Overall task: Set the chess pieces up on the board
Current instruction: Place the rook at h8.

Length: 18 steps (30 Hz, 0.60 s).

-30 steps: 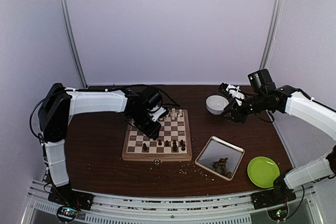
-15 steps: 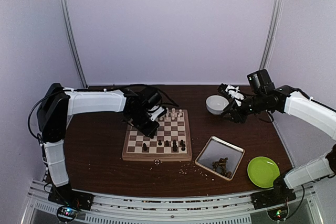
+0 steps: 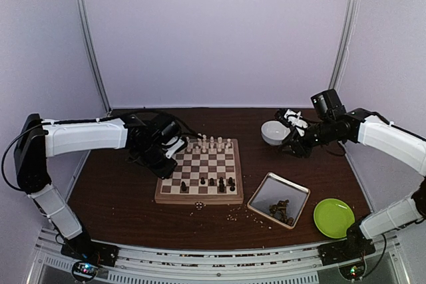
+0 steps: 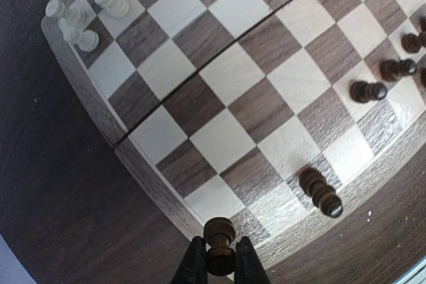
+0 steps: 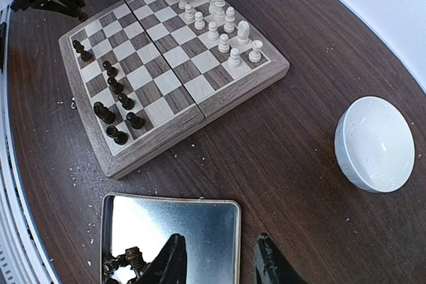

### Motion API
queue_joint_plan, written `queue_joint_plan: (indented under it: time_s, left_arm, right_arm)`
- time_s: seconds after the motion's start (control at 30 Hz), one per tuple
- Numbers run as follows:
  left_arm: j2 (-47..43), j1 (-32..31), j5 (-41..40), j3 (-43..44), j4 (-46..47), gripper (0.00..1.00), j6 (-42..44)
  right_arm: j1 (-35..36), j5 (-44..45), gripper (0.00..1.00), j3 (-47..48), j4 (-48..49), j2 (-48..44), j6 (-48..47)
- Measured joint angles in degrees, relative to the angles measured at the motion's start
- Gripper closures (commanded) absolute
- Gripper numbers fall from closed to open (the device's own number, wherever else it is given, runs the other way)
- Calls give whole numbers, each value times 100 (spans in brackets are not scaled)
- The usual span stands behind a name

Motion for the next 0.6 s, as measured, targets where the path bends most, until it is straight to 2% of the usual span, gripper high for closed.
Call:
queue_joint_plan:
  time_s: [0.23,0.6]
  left_arm:
    - [-192,0,96,-560,4,95,-149]
    - [-192,0,391,-728,225,94,-212]
  right_arm:
    - [0,-13,65,0,-13,57,-74]
    - [0,-17,65,0,-57,116,-87]
